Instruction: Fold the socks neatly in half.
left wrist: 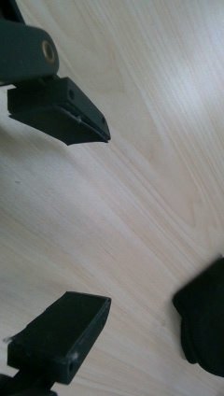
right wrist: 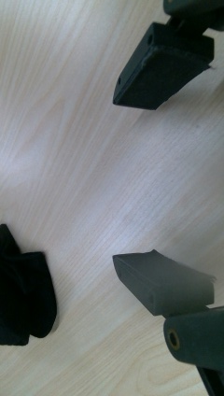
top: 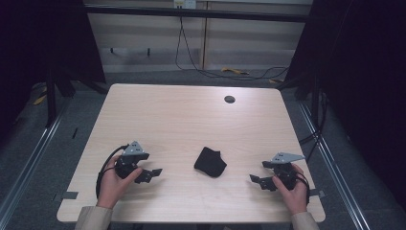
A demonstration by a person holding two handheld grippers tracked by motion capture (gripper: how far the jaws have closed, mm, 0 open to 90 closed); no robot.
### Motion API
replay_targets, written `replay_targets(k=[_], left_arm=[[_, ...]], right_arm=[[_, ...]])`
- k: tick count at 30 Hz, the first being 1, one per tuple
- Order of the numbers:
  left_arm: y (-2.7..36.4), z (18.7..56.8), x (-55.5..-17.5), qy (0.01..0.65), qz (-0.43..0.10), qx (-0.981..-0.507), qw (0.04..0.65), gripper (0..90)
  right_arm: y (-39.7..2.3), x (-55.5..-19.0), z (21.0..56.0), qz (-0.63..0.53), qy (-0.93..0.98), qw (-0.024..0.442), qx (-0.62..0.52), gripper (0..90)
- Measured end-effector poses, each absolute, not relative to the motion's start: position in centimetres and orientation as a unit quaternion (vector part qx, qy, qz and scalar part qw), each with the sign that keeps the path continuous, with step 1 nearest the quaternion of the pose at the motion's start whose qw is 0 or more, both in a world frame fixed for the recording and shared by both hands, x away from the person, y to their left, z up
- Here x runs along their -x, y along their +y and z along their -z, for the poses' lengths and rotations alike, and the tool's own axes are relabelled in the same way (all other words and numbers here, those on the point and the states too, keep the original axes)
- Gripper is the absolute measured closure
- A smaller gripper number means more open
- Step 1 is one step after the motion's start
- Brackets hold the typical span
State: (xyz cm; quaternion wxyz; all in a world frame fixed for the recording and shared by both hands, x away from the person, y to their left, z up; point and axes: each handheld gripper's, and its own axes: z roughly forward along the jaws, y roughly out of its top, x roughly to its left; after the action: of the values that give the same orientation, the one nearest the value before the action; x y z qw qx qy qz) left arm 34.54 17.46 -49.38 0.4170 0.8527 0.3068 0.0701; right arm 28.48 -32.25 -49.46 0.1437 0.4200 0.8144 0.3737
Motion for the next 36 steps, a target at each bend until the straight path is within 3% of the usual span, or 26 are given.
replay_targets(k=[36], left_arm=[[22.2,50.2,-33.1,0.327,-0.099,-0.85,0.401,17.0]], right_arm=[[-32.9,-27.7,50.0,-0.346,0.824,0.175,-0.414,17.4]])
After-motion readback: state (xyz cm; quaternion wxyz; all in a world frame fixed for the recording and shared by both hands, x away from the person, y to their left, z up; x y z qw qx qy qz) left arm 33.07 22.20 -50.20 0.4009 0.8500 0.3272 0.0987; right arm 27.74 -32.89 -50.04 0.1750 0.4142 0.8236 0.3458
